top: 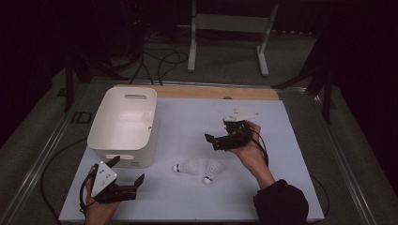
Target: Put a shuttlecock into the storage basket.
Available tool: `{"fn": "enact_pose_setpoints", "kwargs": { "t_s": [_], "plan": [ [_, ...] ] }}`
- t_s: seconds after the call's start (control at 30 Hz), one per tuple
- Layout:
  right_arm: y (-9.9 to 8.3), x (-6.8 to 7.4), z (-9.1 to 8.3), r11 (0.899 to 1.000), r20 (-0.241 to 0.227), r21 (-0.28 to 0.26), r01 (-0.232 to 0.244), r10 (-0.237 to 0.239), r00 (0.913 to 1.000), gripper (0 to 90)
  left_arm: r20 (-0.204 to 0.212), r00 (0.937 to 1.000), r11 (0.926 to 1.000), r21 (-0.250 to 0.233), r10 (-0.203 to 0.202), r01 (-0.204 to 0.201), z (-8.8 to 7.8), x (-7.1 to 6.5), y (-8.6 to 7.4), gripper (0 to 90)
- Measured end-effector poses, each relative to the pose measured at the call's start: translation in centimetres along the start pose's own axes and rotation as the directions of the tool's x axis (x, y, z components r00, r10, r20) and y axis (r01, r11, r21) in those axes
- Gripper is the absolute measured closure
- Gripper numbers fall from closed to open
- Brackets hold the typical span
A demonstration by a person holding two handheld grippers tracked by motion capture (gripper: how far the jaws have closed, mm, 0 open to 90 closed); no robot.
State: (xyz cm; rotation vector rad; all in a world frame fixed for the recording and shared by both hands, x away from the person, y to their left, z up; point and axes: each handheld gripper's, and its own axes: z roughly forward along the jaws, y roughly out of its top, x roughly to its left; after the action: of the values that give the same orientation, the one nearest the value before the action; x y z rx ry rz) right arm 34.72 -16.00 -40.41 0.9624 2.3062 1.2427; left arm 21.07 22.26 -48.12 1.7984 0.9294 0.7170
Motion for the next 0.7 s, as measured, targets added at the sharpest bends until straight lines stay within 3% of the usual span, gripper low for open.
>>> {"fn": "enact_pose_setpoints", "kwargs": {
  "t_s": [0.7],
  "plan": [
    [-2.4, 0.0, -0.6, 0.999, -0.018, 0.026, -0.020, 0.021, 0.9996, 9.2, 0.000, 1.0000, 1.0000, -0.001, -0.001, 0.001, 0.0, 0.0, 0.0, 0.0]
  ]
}}
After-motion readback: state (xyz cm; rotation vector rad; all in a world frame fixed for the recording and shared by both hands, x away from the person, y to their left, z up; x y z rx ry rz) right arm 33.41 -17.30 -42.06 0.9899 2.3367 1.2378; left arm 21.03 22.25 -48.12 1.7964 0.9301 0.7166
